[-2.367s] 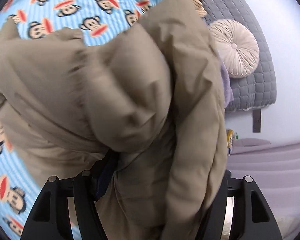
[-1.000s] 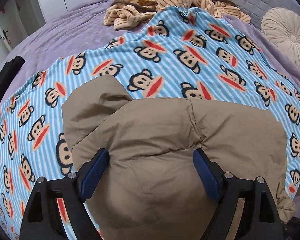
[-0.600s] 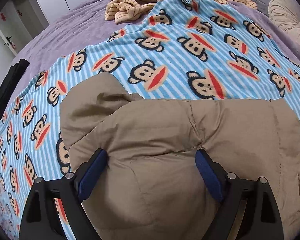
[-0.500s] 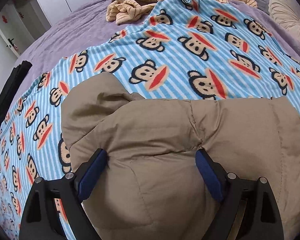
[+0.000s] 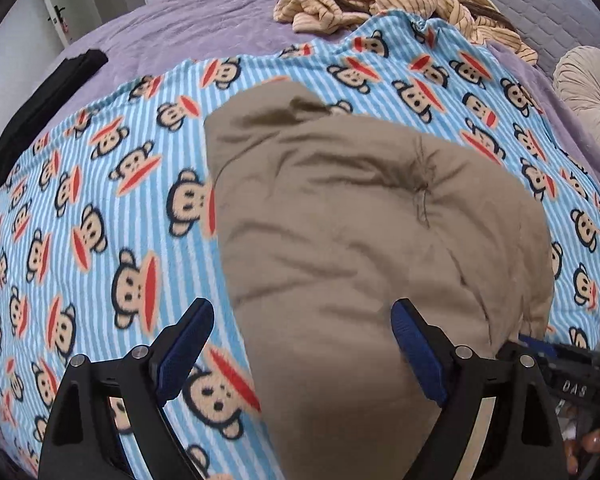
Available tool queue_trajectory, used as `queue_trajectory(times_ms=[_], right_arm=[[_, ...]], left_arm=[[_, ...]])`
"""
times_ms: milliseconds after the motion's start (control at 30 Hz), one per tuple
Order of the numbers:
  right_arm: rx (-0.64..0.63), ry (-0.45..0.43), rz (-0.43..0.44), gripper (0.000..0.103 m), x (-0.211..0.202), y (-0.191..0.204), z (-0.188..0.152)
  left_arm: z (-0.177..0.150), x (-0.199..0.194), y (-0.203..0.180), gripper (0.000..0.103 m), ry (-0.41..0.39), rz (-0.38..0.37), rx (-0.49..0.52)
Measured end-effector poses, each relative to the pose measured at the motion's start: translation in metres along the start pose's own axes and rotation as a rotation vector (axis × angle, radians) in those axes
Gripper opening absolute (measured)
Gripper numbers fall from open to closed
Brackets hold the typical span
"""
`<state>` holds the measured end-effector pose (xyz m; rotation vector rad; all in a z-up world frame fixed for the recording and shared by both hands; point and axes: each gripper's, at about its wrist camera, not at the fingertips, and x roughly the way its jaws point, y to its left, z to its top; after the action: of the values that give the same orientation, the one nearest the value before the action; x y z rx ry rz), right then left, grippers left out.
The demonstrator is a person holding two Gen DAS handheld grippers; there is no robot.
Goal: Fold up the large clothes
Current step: 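Lower the beige jacket bundle onto the blanket and open both tools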
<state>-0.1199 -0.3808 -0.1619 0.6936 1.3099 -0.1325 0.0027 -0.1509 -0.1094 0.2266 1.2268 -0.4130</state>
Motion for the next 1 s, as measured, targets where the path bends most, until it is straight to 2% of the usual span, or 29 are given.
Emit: queue_trajectory(times_ms=[167,367,500,800,900,933,1000], right_arm=[[-0.029,0.014,-0.015,0.045,0.014,0.003,0.006],[-0.016,0.019,-0.018,0.047,0.017,0.009,0.006],[0.028,0.015,-0.006,0.048,0.006,0.009,0.001],[0.039,-0.031,-0.033,0.057,-0.023,0.026,-0.029],[0.036,-0.062,-0.052,0.063,-0.032,0.034,-0.038],[0.034,-0.072,-0.057,0.064,-0.037,0.034,-0.041],[0.035,-0.087,-0.064,0.066,-0.042,0.037,-0.046]], left_arm=[[-0.029,0.003,0.004,0.092,0.069,-0.017,-0.066],[-0.031,-0.004,-0.002,0.092,0.075,-0.017,-0.022],[-0.038,-0.011,0.002,0.092,0.079,-0.030,-0.027],[-0.059,-0.031,0.013,0.092,0.075,-0.060,-0.008],[-0.066,-0.038,0.018,0.093,0.061,-0.057,0.009],[-0.068,-0.040,0.019,0.103,0.059,-0.053,0.014],[-0.073,-0.045,0.023,0.103,0.046,-0.044,0.026]])
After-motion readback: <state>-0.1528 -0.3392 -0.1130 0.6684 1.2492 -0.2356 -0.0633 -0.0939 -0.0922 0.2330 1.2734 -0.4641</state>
